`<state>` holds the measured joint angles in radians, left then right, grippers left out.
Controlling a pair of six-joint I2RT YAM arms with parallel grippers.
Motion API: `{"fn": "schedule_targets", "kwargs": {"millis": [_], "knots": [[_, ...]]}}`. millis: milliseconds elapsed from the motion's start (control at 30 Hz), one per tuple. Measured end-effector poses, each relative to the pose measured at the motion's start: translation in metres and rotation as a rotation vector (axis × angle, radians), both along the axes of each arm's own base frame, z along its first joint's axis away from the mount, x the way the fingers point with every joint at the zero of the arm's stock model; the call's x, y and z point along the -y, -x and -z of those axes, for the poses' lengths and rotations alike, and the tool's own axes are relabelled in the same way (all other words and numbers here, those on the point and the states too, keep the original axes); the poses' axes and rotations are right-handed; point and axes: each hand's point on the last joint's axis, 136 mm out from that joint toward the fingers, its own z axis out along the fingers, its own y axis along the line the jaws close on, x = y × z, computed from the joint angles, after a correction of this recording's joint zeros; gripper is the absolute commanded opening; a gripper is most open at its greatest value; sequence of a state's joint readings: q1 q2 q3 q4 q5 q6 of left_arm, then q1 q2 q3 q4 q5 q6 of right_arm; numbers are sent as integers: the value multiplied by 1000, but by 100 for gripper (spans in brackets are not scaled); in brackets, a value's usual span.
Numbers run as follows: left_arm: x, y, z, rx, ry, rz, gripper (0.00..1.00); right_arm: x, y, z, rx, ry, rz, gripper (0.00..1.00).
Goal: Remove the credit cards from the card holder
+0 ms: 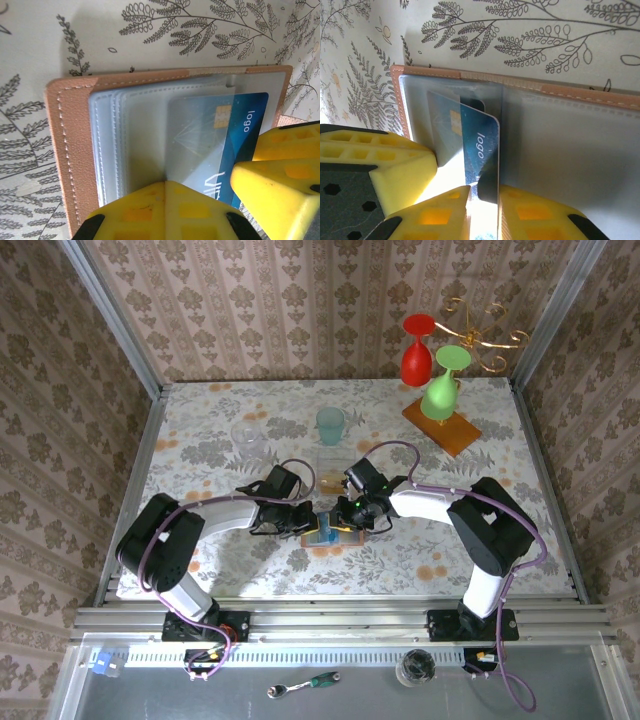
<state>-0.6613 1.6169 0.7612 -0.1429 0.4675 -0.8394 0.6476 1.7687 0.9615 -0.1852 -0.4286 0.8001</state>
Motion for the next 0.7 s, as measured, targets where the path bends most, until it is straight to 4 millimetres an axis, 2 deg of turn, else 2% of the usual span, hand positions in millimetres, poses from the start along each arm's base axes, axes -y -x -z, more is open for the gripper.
{"fn": "schedule_targets", "kwargs": {"millis": [367,567,700], "knots": [[0,0,0,4,-1,5,0,4,0,3,-6,5,9,16],[-1,0,0,2,-8,10,0,16,-1,10,-18,15,29,15],[-1,0,0,6,-10,17,0,25,-1,7,-14,13,43,14]]}}
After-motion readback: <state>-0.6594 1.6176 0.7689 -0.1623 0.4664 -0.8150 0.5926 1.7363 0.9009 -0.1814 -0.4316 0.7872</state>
